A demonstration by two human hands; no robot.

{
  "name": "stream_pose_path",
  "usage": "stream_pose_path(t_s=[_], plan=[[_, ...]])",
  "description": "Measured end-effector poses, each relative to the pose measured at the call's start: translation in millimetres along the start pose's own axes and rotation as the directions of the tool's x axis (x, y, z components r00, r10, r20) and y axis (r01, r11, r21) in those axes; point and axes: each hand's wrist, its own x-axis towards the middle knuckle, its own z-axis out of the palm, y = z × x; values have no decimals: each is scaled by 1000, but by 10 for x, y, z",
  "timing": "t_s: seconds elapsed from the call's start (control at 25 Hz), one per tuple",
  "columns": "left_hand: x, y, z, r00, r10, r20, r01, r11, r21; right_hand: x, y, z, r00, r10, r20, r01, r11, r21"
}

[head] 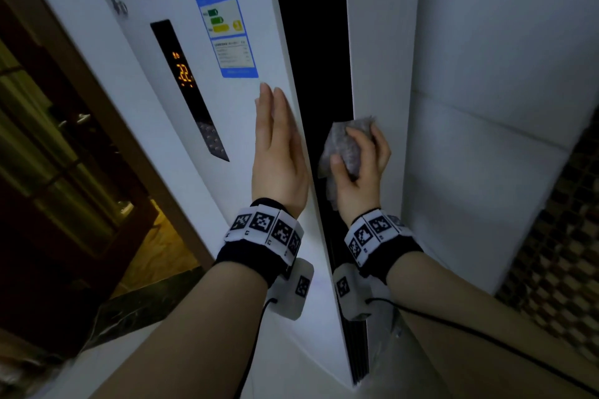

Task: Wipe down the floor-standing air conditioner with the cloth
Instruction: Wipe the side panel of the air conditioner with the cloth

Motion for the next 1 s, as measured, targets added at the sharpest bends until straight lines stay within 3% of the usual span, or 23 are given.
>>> stream_pose_path(t_s=[0.12, 0.28, 0.44, 0.72, 1.0], plan=[[-72, -79, -17, 999, 6, 39, -5, 1000, -11, -18, -6, 1, 998, 62, -10, -62, 998, 3], [-139, -126, 68, 1000, -1, 28, 2, 999, -38, -192, 134, -40, 992, -43, 120, 55, 994, -97], [-174, -200, 172, 1000, 13, -15, -14, 999, -36, -67, 191, -131, 997, 44, 66, -41, 998, -46], [-352, -346, 390, 995, 22, -100, -26, 999, -44, -5, 391, -174, 997, 29, 75, -29, 1000, 3], [-419, -444, 610, 979, 49, -199, -56, 998, -30, 18, 623, -230, 993, -98, 61, 100, 994, -37]])
